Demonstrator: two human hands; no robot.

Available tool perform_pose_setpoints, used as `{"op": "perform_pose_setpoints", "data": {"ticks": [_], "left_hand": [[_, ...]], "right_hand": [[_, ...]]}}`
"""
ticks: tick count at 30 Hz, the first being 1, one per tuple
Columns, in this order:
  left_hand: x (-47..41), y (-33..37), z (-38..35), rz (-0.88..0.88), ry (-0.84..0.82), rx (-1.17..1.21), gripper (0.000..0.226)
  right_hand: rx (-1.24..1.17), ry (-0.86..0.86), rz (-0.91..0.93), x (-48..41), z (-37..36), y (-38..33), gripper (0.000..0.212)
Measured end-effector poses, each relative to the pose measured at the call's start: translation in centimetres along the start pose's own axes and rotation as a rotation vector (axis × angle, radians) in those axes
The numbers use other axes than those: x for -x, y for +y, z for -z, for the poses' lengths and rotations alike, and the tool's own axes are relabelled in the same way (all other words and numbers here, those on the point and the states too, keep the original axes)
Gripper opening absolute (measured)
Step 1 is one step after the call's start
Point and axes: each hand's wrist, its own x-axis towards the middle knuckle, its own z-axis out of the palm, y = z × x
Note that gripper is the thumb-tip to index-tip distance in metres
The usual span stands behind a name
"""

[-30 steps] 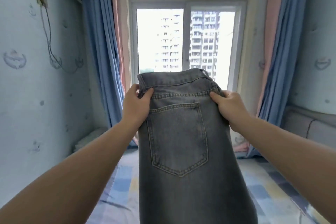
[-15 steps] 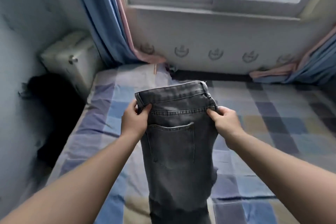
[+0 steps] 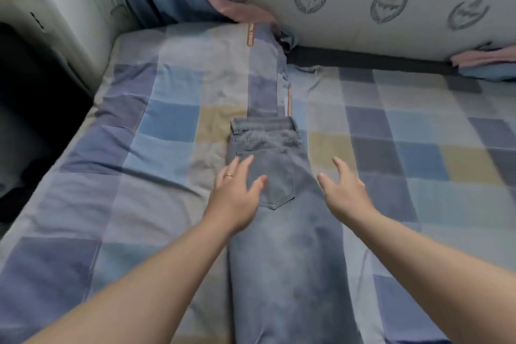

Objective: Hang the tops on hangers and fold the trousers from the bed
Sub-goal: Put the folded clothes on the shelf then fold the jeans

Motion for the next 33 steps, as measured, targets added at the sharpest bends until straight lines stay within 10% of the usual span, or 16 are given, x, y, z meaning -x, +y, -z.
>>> {"op": "perform_pose_setpoints", "data": {"ticks": [14, 33], "left_hand": [[23.1, 0.2, -8.6, 0.034, -0.217, -0.251, 0.068], [59.6, -0.2, -18.3, 0.6, -0.262, 0.167, 0.062]], "right_hand": [[0.454, -0.216, 0.141, 17.9, 1.0, 13.0, 0.066], [0.05, -0.458, -0.135, 45.3, 3.6, 34.1, 0.062]]}}
